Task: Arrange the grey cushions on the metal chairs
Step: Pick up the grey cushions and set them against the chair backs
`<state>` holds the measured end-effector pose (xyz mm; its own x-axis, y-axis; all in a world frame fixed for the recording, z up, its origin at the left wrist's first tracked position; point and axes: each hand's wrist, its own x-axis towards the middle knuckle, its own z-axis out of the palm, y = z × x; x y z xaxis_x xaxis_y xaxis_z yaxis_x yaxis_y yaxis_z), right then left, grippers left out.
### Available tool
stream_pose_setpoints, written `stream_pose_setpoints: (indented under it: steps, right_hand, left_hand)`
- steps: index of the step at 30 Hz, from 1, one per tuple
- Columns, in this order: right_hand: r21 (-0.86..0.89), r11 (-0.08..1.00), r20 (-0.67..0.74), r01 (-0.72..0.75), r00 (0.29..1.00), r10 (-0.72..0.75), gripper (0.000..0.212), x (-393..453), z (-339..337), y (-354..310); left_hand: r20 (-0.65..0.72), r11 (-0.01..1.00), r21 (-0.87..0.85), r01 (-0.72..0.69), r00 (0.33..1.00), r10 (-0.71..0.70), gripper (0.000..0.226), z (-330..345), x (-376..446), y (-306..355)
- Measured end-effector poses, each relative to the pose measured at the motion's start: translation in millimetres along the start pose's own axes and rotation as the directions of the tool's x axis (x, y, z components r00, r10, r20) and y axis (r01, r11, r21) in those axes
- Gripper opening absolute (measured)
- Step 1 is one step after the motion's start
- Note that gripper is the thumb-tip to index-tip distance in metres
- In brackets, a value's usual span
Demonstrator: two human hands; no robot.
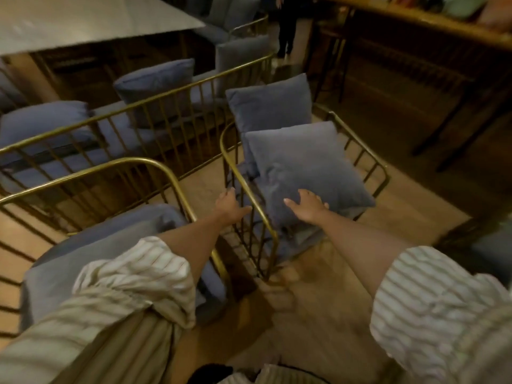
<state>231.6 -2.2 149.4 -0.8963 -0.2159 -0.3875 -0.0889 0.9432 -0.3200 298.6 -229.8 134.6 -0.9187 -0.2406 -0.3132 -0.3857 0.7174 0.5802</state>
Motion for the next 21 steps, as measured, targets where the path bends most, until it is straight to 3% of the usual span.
stream_pose_setpoints:
  steps: [2,7,10,13,17,21]
  right_hand:
    - [0.058,0.997,-0.014,-0.053,0.998,0.054,0.081,13.2,-15.0,32.6]
    - [0.316,0.940,-0.074,-0.126,0.985,0.157,0.080,52.9,-34.3,97.4]
    - [0.433,0.892,-0.137,-0.125,0.970,0.202,0.074,79.1,-41.3,124.5]
    - [0.541,0.818,-0.094,-0.196,0.952,0.291,0.071,102.3,-51.6,142.2]
    - [0.633,0.726,-0.050,-0.268,0.922,0.385,0.065,150.8,-40.4,176.3]
    - [0.731,0.550,0.068,-0.404,0.845,0.531,0.061,201.8,-8.8,207.0]
  left_hand:
    - [0.004,0.998,-0.035,-0.043,0.999,0.043,0.072,14.1,22.2,22.9]
    - [-0.008,0.989,-0.115,-0.095,0.995,0.094,0.106,62.9,101.8,31.8]
    - [0.049,0.988,-0.125,-0.086,0.994,0.093,0.089,55.2,93.6,67.6]
    - [0.095,0.990,-0.102,-0.096,0.990,0.106,0.069,54.6,111.9,87.6]
    - [0.117,0.995,-0.081,-0.059,0.991,0.068,0.079,58.7,166.7,90.6]
    - [0.154,1.000,-0.010,-0.024,0.988,0.025,0.076,58.8,238.4,97.9]
